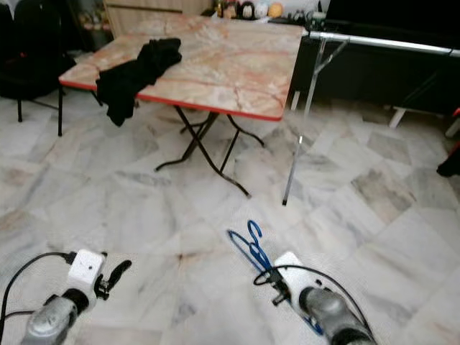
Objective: Hang hanger
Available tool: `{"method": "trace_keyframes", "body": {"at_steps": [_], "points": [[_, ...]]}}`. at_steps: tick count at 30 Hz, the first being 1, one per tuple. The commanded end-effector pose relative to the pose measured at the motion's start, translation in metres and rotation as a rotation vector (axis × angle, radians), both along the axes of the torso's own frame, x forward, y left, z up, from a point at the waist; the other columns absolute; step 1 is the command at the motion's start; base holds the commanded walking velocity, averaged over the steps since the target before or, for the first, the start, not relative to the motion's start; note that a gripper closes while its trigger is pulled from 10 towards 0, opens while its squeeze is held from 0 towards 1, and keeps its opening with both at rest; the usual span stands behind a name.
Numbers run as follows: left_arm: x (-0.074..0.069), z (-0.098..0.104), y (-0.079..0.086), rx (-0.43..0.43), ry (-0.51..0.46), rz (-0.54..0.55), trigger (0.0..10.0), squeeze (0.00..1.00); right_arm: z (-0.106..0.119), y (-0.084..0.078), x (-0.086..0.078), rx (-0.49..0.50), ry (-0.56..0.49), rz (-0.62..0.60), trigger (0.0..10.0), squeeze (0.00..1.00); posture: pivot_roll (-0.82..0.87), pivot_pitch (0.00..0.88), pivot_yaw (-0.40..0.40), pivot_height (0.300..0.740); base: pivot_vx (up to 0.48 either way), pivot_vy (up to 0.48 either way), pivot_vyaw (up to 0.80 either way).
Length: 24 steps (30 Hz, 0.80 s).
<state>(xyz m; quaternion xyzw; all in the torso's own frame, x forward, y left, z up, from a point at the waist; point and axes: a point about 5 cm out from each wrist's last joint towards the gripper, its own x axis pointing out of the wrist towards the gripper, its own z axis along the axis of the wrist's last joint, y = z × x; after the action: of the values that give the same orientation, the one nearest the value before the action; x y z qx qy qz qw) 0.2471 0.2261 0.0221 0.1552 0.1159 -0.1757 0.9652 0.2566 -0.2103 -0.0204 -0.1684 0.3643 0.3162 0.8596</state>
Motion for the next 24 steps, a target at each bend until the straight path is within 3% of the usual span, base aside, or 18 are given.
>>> {"method": "trace_keyframes", "body": {"at_steps": [1, 3, 4, 5, 6, 9, 10, 11, 18, 24], "points": [[0.000, 0.014, -0.013, 0.003, -0.012, -0.153, 10.0, 0.00, 0.018, 0.006, 0.009, 0.108, 0.001, 0.184, 10.0, 0.00, 0.04, 0.058, -0.013, 0.740, 0.000, 0.000, 0.00], [-0.001, 0.027, -0.021, 0.011, -0.026, -0.261, 10.0, 0.00, 0.034, 0.006, 0.016, 0.191, -0.012, 0.258, 10.0, 0.00, 0.04, 0.056, -0.013, 0.740, 0.000, 0.000, 0.00], [-0.003, 0.038, -0.030, 0.022, -0.025, -0.365, 10.0, 0.00, 0.047, 0.008, 0.020, 0.262, -0.011, 0.350, 10.0, 0.00, 0.04, 0.052, -0.011, 0.740, 0.000, 0.000, 0.00], [-0.003, 0.038, -0.030, 0.022, -0.025, -0.365, 10.0, 0.00, 0.047, 0.008, 0.020, 0.262, -0.011, 0.350, 10.0, 0.00, 0.04, 0.052, -0.011, 0.740, 0.000, 0.000, 0.00], [-0.006, 0.046, -0.038, 0.042, -0.026, -0.454, 10.0, 0.00, 0.055, 0.010, 0.019, 0.310, 0.009, 0.426, 10.0, 0.00, 0.04, 0.049, -0.011, 0.740, 0.000, 0.000, 0.00], [-0.010, 0.066, -0.055, 0.023, -0.039, -0.586, 10.0, 0.00, 0.063, 0.016, 0.016, 0.341, 0.041, 0.561, 10.0, 0.00, 0.04, 0.045, -0.013, 0.740, 0.000, 0.000, 0.00], [-0.010, 0.066, -0.055, 0.023, -0.039, -0.586, 10.0, 0.00, 0.063, 0.016, 0.016, 0.341, 0.041, 0.561, 10.0, 0.00, 0.04, 0.045, -0.013, 0.740, 0.000, 0.000, 0.00], [-0.012, 0.077, -0.067, 0.002, -0.044, -0.663, 10.0, 0.00, 0.067, 0.021, 0.013, 0.354, 0.050, 0.632, 10.0, 0.00, 0.04, 0.040, -0.013, 0.740, 0.000, 0.000, 0.00], [-0.018, 0.095, -0.085, -0.071, 0.002, -0.749, 10.0, 0.00, 0.079, 0.040, 0.004, 0.443, 0.082, 0.795, 10.0, 0.00, 0.04, 0.024, -0.009, 0.740, 0.000, 0.000, 0.00], [-0.033, 0.093, -0.083, -0.060, 0.133, -0.842, 10.0, 0.00, 0.074, 0.042, 0.004, 0.397, 0.083, 0.801, 10.0, 0.00, 0.05, 0.017, -0.012, 0.740, 0.000, 0.000, 0.00]]}}
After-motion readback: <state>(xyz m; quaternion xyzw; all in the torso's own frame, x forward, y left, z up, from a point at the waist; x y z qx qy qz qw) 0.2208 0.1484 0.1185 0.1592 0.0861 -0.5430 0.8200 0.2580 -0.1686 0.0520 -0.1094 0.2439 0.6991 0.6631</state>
